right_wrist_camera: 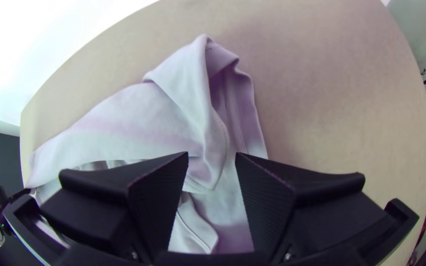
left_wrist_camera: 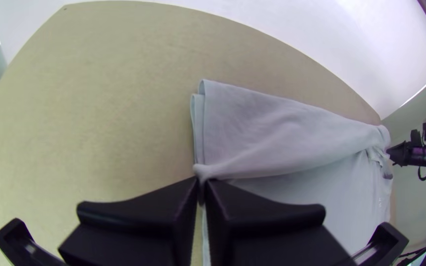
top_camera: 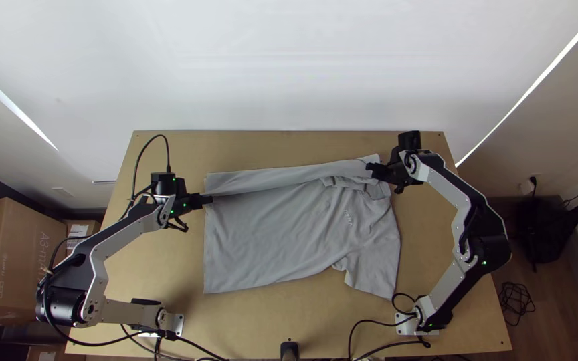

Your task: Fold the t-shirt

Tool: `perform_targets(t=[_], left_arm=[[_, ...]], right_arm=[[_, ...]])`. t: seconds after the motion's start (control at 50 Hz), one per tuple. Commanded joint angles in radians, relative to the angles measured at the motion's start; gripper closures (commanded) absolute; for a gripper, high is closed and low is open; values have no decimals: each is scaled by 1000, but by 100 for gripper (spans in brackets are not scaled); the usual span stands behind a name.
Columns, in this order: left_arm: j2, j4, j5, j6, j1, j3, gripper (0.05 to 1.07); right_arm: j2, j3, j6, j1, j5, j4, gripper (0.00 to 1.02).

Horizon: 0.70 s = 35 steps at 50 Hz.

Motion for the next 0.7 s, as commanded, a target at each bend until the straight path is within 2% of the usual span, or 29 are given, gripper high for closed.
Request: perform_targets(t=[0.0, 0.04, 0.1, 0.2, 0.28, 0.32, 0.48, 0.6, 0.68], left_arm=[[-46, 11, -4, 42, 15, -17, 44], [-62, 9, 5, 47, 15, -19, 8], [-86, 5, 21, 50, 14, -25, 10], [-131, -15, 41, 50, 14, -33, 10], [-171, -15, 42, 45, 15, -45, 10], [-190, -15, 42, 44, 20, -48, 10], [-275, -43, 84, 45, 52, -47, 10], [-319, -95, 91, 59, 80, -27, 10], [-342, -127, 96, 65, 95, -13, 10]], right_arm=[[-84, -22, -17, -27, -5, -5, 39], [-112, -25, -17, -38, -5, -5, 36], [-153, -34, -17, -52, -5, -7, 35], [-231, -48, -17, -75, -30, -17, 27], [-300, -49, -32, -85, -31, -68, 11], [-319, -46, -34, -91, -31, -106, 8], [-323, -5, -65, -130, -31, -346, 8], [-340, -16, -127, -173, -31, -482, 11], [-365, -59, -246, -205, -57, -508, 16]])
